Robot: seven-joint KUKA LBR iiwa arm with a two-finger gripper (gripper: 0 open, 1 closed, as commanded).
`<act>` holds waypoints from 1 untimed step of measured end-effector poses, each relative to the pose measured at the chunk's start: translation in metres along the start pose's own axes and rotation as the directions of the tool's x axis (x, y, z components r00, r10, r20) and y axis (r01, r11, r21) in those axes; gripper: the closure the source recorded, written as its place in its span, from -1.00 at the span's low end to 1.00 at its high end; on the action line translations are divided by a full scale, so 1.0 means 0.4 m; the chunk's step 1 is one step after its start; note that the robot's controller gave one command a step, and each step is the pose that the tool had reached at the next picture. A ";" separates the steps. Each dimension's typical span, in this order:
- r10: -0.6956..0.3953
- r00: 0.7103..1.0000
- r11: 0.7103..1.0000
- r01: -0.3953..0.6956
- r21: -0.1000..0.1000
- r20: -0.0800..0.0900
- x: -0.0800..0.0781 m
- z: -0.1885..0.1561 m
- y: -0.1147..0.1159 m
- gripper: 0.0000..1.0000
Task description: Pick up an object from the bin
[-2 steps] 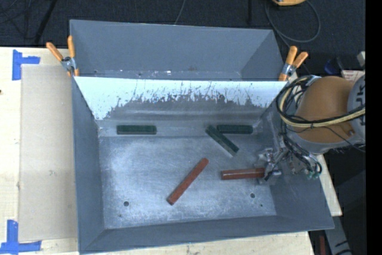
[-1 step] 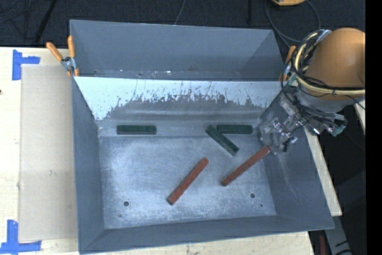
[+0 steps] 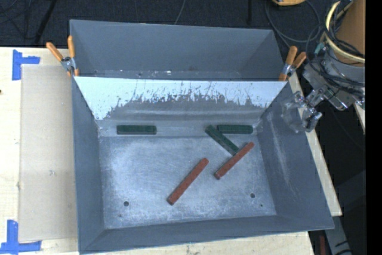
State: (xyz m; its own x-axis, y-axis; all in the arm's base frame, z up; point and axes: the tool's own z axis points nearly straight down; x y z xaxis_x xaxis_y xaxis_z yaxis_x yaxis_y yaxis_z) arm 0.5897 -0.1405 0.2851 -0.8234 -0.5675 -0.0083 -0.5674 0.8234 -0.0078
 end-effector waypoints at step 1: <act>0.004 1.000 1.000 -0.004 -0.008 -0.006 0.005 0.013 0.001 -1.00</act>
Offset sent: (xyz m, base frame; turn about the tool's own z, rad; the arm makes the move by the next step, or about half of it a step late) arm 0.0000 0.0000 0.0000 0.0000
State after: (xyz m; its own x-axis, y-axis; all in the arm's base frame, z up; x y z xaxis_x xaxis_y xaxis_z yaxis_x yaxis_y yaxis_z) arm 0.5880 -0.1413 0.2800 -0.8254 -0.5645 -0.0028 -0.5645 0.8254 0.0000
